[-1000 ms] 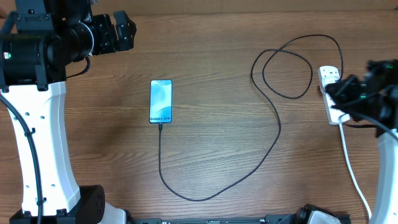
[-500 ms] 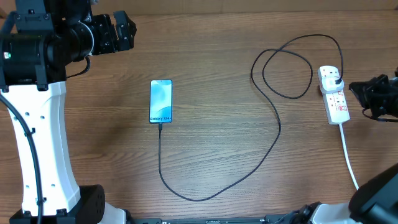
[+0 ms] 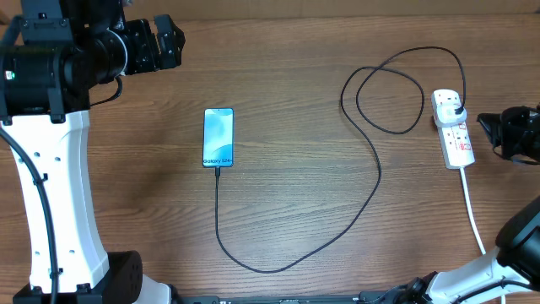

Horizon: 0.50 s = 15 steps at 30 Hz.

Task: Plug charger to phone and switch on socket
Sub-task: 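Press the orange switch beside the plugged charger with the right gripper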

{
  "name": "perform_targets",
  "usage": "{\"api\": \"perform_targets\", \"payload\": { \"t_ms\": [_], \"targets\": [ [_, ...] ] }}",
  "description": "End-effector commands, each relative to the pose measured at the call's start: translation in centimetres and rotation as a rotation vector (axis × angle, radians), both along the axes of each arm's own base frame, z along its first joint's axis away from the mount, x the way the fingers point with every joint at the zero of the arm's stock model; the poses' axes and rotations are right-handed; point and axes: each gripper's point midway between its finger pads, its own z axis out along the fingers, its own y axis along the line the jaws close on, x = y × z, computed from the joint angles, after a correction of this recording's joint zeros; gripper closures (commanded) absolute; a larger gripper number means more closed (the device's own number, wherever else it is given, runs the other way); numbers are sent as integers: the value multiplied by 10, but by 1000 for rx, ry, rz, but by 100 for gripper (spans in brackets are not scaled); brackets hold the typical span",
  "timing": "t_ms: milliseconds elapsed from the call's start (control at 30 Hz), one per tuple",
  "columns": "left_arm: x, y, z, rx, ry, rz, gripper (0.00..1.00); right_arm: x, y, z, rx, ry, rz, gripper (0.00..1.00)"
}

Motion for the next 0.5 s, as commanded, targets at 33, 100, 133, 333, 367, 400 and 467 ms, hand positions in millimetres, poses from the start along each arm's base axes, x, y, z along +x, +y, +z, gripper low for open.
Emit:
{"api": "perform_targets", "payload": {
  "t_ms": [33, 100, 133, 333, 367, 400, 467],
  "targets": [
    [-2, -1, 4, -10, -9, -4, 0, 7, -6, -11, 76, 16, -66, 96],
    [-2, -1, 4, -10, -9, -4, 0, 7, -6, -22, 96, 32, -73, 96],
    [-2, -1, 4, -10, -9, -4, 0, 8, -6, -28, 102, 39, -73, 96],
    [-2, -1, 4, -10, -9, -4, 0, 11, -7, -52, 131, 51, -69, 96],
    [-2, -1, 4, -10, -9, -4, 0, 12, -8, -55, 134, 51, -70, 96],
    [-2, -1, 4, -10, -9, -4, 0, 13, -7, -57, 139, 46, -66, 96],
    [-2, -1, 4, -10, -9, -4, 0, 16, -6, -61, 150, 35, -58, 96]
  ]
}}
